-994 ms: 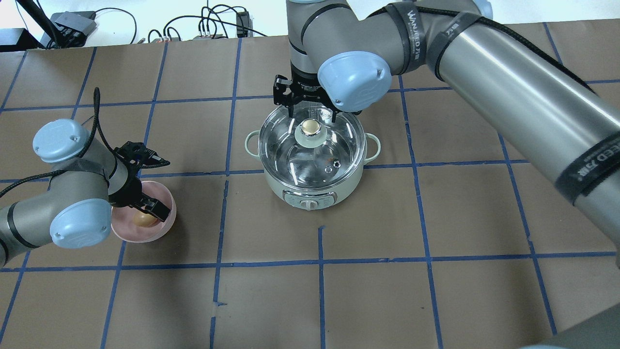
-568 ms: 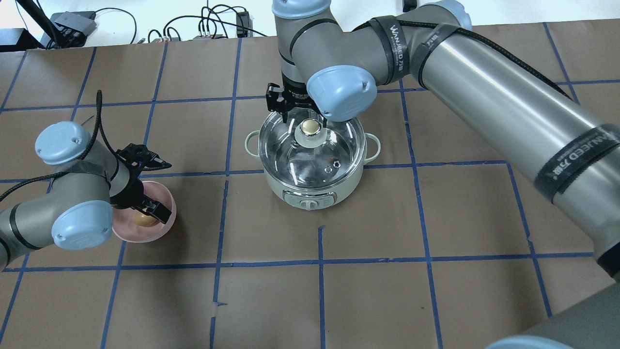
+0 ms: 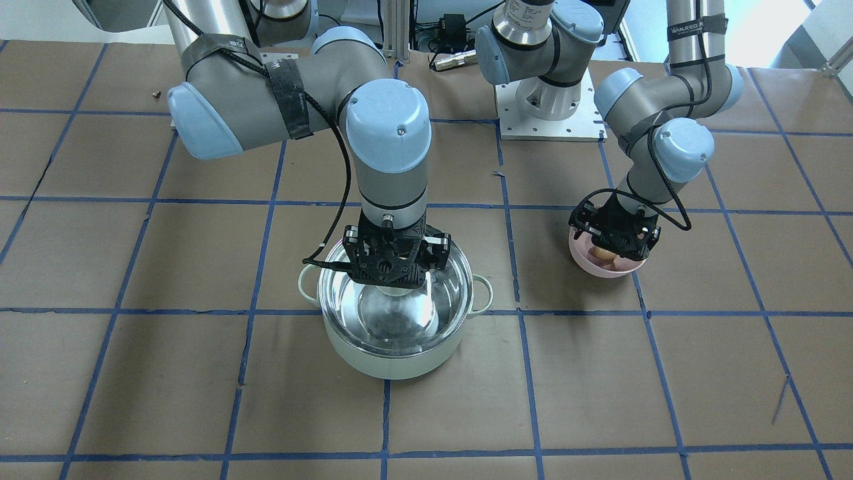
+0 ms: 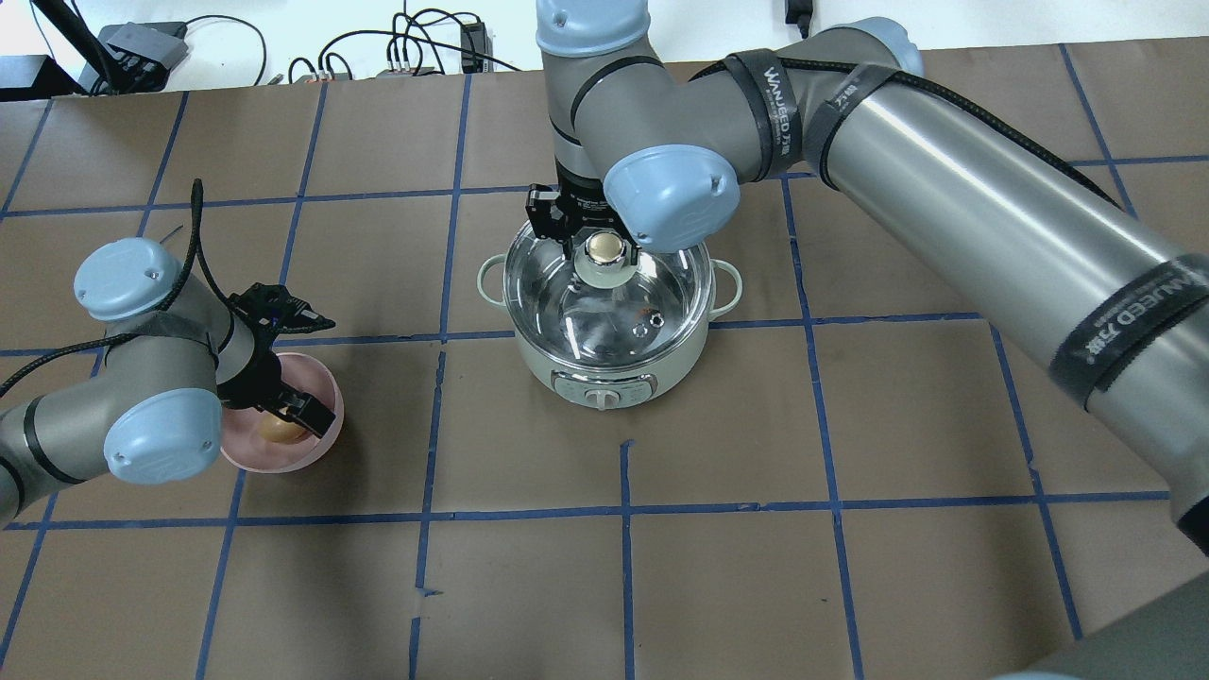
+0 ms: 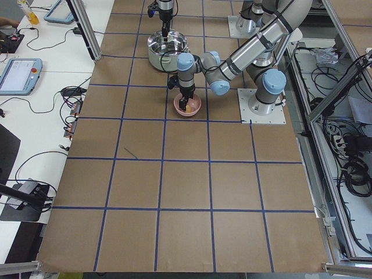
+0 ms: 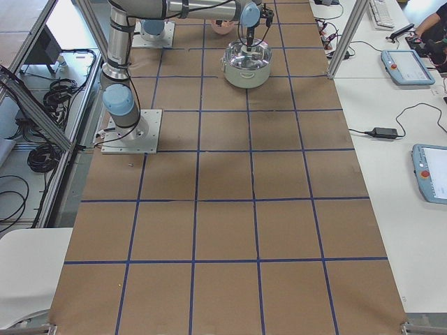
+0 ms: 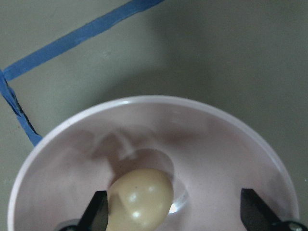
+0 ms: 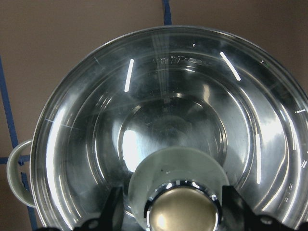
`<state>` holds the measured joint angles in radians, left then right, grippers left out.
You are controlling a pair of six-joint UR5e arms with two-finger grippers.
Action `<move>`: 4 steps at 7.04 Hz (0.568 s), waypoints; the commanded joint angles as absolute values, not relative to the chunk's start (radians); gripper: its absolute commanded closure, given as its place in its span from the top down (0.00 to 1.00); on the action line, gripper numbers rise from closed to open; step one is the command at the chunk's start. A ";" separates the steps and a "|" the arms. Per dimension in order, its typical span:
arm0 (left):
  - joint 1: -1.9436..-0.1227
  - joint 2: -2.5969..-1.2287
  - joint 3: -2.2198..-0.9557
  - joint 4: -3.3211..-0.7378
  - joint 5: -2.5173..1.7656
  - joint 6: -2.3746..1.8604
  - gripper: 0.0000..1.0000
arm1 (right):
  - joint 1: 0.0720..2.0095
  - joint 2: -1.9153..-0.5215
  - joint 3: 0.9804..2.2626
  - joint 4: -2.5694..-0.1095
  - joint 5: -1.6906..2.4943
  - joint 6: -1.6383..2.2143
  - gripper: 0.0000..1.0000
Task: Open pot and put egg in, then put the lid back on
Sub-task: 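Grasp the egg with the left gripper while the right gripper grasps the lid knob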
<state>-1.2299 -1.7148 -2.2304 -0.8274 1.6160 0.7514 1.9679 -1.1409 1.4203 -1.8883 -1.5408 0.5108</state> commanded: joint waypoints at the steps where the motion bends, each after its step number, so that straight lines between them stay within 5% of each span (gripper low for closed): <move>1: -1.247 -1.747 -2.209 -0.815 1.649 0.696 0.99 | 1.967 -1.143 1.422 -1.887 -1.536 0.508 0.34; 2: -1.261 -1.734 -2.210 -0.815 1.652 0.674 1.00 | 1.967 -1.143 1.417 -1.885 -1.543 0.505 0.18; 4: -1.259 -1.726 -2.210 -0.815 1.655 0.669 1.00 | 1.931 -1.245 1.405 -1.795 -1.534 0.476 0.16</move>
<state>-1.2579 -1.7296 -2.2109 -0.8149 1.6513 0.6754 1.9512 -1.1831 1.4119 -1.8573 -1.5399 0.4932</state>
